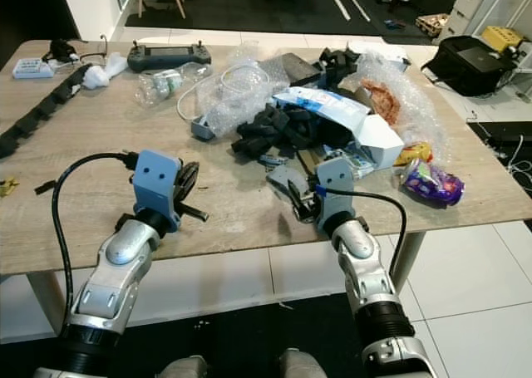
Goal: Picking trash to rubbish bin
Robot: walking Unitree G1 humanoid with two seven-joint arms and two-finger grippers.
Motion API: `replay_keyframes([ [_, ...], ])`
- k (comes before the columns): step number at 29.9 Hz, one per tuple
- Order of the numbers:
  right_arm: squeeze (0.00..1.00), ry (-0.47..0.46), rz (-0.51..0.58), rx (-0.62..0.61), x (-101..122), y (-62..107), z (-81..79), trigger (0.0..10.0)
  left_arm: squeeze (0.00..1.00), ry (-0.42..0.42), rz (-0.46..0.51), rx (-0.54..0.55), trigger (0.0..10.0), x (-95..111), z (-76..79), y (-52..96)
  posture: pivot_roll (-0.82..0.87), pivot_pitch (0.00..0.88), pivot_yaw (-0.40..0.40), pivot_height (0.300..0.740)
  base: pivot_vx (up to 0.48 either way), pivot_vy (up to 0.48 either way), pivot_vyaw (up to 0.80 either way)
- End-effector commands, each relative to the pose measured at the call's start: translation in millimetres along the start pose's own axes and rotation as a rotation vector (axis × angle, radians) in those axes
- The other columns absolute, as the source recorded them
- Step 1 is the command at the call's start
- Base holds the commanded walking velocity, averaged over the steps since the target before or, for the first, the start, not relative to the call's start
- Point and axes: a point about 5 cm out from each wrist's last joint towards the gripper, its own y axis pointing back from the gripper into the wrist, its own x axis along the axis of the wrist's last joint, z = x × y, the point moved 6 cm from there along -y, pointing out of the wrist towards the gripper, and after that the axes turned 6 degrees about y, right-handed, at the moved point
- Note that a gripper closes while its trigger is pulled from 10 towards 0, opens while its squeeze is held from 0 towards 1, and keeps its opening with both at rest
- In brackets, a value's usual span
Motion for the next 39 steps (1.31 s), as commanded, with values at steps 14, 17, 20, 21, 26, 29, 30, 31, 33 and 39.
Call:
replay_keyframes([
  [14, 0.00, -0.077, -0.135, 0.081, -24.8, 5.1, -15.6, 10.0, 0.00, -0.046, 0.009, -0.424, 10.0, 4.8, 61.4, 19.8, 0.04, 0.054, -0.072, 0.740, 0.000, 0.000, 0.00],
  [17, 0.00, -0.079, -0.148, 0.098, -26.7, 6.2, -18.6, 10.0, 0.00, -0.064, 0.001, -0.444, 10.0, 2.5, 64.4, 21.5, 0.04, 0.056, -0.071, 0.740, 0.000, 0.000, 0.00],
  [20, 0.00, -0.066, -0.170, 0.104, -30.2, 7.8, -19.0, 10.0, 0.00, -0.069, -0.003, -0.441, 10.0, 0.7, 63.9, 21.7, 0.04, 0.058, -0.073, 0.740, 0.000, 0.000, 0.00],
  [21, 0.00, -0.065, -0.181, 0.106, -32.4, 8.5, -19.1, 10.0, 0.00, -0.071, -0.004, -0.440, 10.0, 0.4, 63.7, 21.8, 0.04, 0.058, -0.073, 0.740, 0.000, 0.000, 0.00],
  [26, 0.00, -0.064, -0.221, 0.110, -39.2, 9.7, -18.2, 10.0, 0.00, -0.073, -0.004, -0.441, 10.0, 0.6, 63.2, 22.1, 0.04, 0.059, -0.073, 0.740, 0.000, 0.000, 0.00],
  [29, 0.00, -0.067, -0.233, 0.105, -41.2, 9.9, -16.7, 9.0, 0.00, -0.073, -0.006, -0.445, 10.0, 0.4, 63.4, 22.7, 0.04, 0.062, -0.073, 0.740, 0.000, 0.000, 0.00],
  [30, 0.00, -0.076, -0.243, 0.099, -42.7, 10.2, -15.8, 8.3, 0.00, -0.074, -0.007, -0.446, 10.0, 0.2, 63.6, 23.0, 0.04, 0.062, -0.073, 0.740, 0.000, 0.000, 0.00],
  [31, 0.00, -0.082, -0.249, 0.097, -43.7, 10.4, -15.4, 3.6, 0.00, -0.074, -0.009, -0.447, 10.0, 0.0, 63.7, 23.1, 0.04, 0.062, -0.073, 0.740, 0.000, 0.000, 0.00],
  [33, 0.00, -0.088, -0.256, 0.091, -44.8, 11.0, -14.8, 0.0, 0.00, -0.075, -0.009, -0.448, 10.0, -0.1, 63.8, 23.6, 0.04, 0.064, -0.072, 0.740, 0.000, 0.000, 0.00],
  [39, 0.00, -0.094, -0.265, 0.079, -46.1, 12.3, -13.2, 0.0, 0.00, -0.078, -0.011, -0.449, 10.0, -0.4, 64.0, 24.5, 0.04, 0.064, -0.071, 0.740, 0.000, 0.000, 0.00],
])
